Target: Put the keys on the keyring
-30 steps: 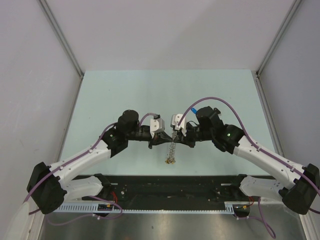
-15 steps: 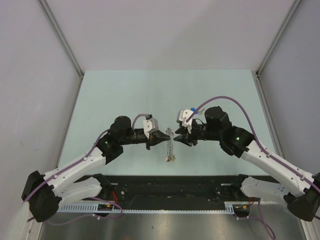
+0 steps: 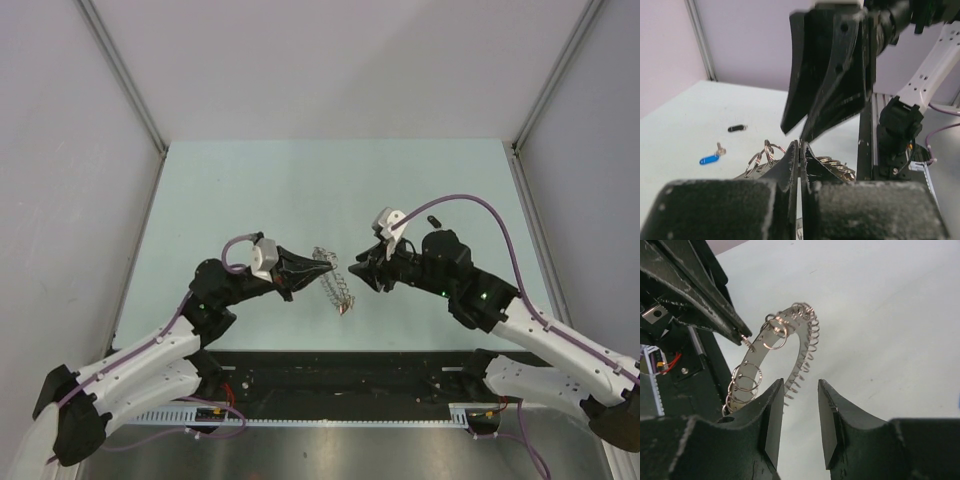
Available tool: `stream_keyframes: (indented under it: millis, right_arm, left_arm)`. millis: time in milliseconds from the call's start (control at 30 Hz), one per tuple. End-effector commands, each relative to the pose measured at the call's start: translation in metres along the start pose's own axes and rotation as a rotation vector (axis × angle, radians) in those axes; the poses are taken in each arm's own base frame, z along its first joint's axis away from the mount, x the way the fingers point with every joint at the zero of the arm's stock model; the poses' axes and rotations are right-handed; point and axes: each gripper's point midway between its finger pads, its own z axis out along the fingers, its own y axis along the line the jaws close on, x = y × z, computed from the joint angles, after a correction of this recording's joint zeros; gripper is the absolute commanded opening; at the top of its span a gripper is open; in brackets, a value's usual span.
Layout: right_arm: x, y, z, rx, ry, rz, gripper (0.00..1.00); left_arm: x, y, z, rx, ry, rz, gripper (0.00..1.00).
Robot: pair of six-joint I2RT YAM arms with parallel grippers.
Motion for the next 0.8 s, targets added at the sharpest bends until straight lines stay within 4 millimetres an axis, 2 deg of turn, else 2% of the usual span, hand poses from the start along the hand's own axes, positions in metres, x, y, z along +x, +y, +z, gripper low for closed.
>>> stream_keyframes:
  millis: [0, 167, 200, 267, 433, 600, 633, 767]
  right_arm:
    - [-0.018, 0.017, 0.007, -0.002, -0.088, 0.073, 0.38]
    - [-0.019, 0.048, 0.014, -0.092, -0.109, 0.106, 0.39]
    - [-0.026, 0.053, 0.015, -0.107, -0.136, 0.108, 0.39]
    - [-0.024, 0.057, 0.018, -0.113, -0.133, 0.111, 0.39]
    - [-0.028, 0.046, 0.009, -0.052, -0.162, 0.118, 0.41]
    - [-0.04, 0.037, -0.009, -0.02, -0.212, 0.102, 0.41]
    - [-0.033, 0.034, -0.012, -0.015, -0.186, 0.094, 0.4]
    - [-0.037, 0.041, -0.022, -0.091, -0.21, 0.077, 0.31]
  left_arm:
    - [-0.045, -0.008, -0.001, 0.017, -0.18, 0.044, 0.0]
    - [-0.048, -0.009, -0.002, 0.019, -0.209, 0.05, 0.0]
    - [-0.048, -0.009, -0.002, 0.018, -0.214, 0.051, 0.0]
    - [-0.046, -0.008, -0.002, 0.017, -0.215, 0.045, 0.0]
    - [-0.045, -0.013, -0.005, 0.035, -0.231, 0.031, 0.0]
    - [-0.044, -0.016, -0.01, 0.037, -0.262, 0.009, 0.0]
    - [-0.044, -0.016, -0.011, 0.035, -0.265, 0.001, 0.0]
    - [-0.044, -0.019, -0.013, 0.047, -0.286, -0.007, 0.0]
